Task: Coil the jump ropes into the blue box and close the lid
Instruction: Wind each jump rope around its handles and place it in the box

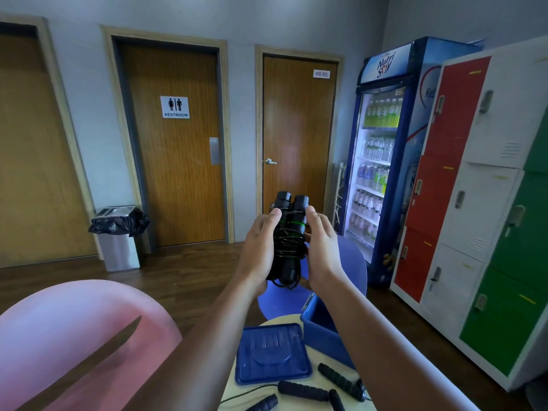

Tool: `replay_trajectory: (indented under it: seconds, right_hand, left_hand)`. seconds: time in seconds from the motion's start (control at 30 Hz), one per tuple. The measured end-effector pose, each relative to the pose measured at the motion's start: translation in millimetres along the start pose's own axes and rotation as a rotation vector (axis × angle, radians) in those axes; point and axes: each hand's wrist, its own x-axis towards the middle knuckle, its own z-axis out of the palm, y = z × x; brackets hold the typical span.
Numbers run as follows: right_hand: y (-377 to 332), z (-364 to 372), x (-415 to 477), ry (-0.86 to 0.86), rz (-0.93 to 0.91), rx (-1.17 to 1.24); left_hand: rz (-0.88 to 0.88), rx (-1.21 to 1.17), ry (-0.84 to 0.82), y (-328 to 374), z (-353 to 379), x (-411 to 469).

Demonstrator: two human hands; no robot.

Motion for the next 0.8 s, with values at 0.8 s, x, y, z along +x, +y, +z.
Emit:
replay_trajectory:
  seconds: [0.8]
  right_hand:
    - [27,13,11,0.255,-0.291,-0.194]
  left_hand:
    - [0.235,0.421,0.177,8,2,2]
